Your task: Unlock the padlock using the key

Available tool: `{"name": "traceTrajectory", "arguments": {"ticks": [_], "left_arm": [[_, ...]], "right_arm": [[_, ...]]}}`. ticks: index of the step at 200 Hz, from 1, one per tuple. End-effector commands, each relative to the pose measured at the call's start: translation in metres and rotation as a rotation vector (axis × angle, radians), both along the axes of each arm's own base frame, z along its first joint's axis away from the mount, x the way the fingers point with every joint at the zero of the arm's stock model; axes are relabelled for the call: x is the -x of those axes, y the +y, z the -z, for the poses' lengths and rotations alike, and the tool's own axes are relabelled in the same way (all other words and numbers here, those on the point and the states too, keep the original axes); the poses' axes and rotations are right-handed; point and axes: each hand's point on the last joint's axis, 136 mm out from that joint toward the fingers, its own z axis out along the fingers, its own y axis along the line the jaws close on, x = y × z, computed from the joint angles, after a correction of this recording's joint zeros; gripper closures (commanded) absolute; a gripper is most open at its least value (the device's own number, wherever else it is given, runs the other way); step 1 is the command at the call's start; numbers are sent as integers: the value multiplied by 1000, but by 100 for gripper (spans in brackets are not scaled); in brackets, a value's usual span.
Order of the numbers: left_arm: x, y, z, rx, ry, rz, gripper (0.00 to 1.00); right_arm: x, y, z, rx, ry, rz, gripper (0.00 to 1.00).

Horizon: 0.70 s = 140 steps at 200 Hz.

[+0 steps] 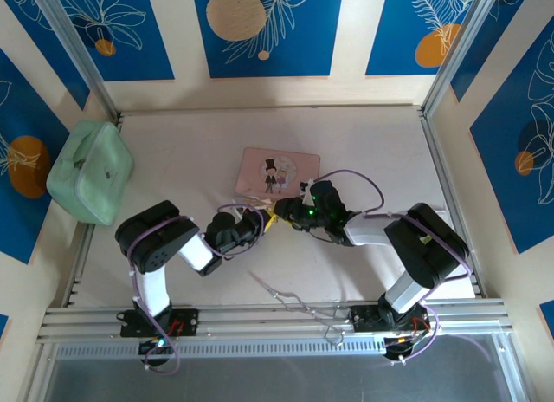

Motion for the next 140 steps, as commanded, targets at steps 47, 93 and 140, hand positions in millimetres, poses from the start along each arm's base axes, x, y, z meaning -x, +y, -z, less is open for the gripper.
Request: {"name": "traceTrajectory", "arguments": {"ticks": [47, 93, 140], "left_arm": [[0, -5, -10, 16, -53, 32, 100], [-1, -7, -12, 24, -56, 34, 100], [0, -6, -11, 29, -53, 32, 100]], "right_arm": [[39, -18, 50, 58, 327, -3, 64], [29, -13, 54, 57, 357, 21, 70], [24, -9, 62, 44, 388, 41, 75]]}}
